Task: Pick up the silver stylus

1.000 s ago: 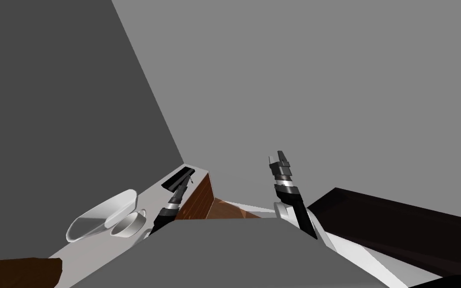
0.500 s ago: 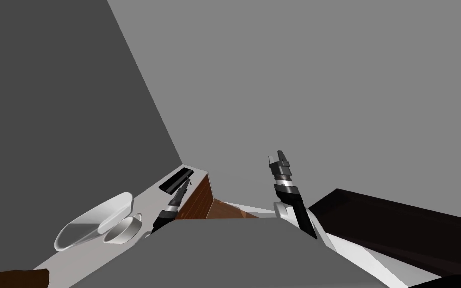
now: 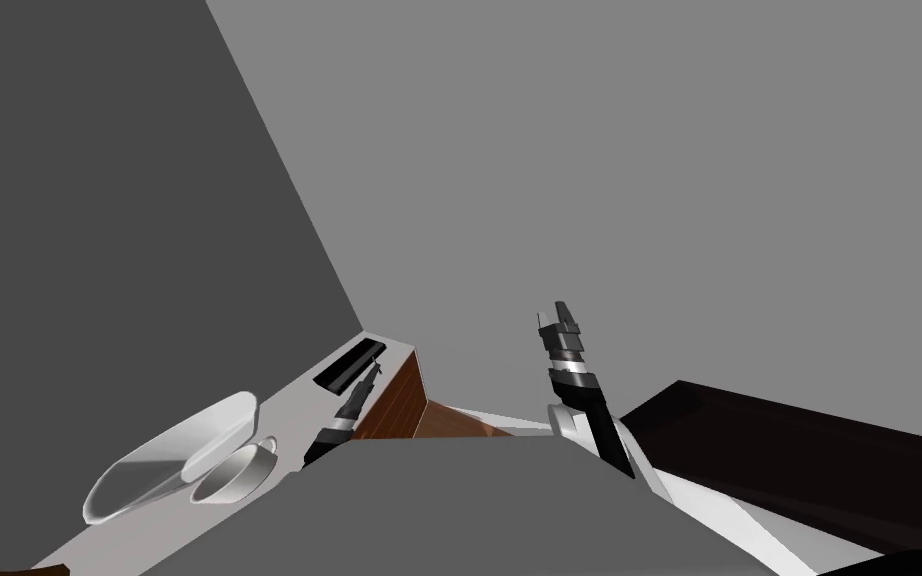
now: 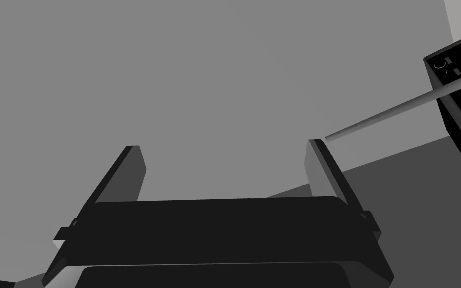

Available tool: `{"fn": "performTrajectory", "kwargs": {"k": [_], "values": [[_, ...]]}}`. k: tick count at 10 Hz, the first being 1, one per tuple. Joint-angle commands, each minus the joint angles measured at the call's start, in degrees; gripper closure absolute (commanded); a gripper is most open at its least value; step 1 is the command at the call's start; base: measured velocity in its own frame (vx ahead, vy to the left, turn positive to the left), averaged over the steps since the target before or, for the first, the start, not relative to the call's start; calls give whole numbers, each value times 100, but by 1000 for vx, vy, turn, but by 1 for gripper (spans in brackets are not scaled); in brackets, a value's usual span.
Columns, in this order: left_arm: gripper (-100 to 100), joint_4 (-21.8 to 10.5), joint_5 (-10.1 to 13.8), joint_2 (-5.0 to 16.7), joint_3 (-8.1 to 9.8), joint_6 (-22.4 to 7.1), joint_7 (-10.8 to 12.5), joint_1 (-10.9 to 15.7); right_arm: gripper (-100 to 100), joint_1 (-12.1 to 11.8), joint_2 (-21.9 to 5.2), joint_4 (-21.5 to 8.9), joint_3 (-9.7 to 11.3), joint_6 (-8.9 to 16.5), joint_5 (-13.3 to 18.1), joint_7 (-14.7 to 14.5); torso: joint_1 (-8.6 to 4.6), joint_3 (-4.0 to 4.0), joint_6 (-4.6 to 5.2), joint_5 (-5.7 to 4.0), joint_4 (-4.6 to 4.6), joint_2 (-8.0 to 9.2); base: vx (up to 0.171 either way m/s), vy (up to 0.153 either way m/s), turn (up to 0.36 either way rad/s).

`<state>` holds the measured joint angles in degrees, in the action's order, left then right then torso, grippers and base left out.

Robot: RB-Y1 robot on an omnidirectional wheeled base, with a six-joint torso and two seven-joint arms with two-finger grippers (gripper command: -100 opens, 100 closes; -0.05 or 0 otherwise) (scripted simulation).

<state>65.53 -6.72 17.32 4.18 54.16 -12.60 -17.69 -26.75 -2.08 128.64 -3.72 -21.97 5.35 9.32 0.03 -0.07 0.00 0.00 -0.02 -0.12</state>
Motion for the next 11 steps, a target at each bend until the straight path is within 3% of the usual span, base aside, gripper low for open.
{"fn": "performTrajectory", "kwargs": {"k": [1, 6, 8, 11], "values": [[-100, -286, -41, 10, 24, 133, -55, 131, 0, 0, 0, 0, 0, 0, 0, 0, 0, 0, 0, 0, 0, 0, 33, 17, -27], [-100, -1061, -113, 28, 65, 332, -140, 320, 0, 0, 0, 0, 0, 0, 0, 0, 5, 0, 1, 1, 0, -2, 29, 21, -19], [-100, -1518, -183, 51, 104, 524, -217, 508, 0, 0, 0, 0, 0, 0, 0, 0, 9, -1, 0, 1, 0, -2, 49, 41, -34], [-100, -1893, -217, 66, 122, 615, -252, 602, 0, 0, 0, 0, 0, 0, 0, 0, 8, -1, 1, 2, 0, -1, 29, 30, -20]]}}
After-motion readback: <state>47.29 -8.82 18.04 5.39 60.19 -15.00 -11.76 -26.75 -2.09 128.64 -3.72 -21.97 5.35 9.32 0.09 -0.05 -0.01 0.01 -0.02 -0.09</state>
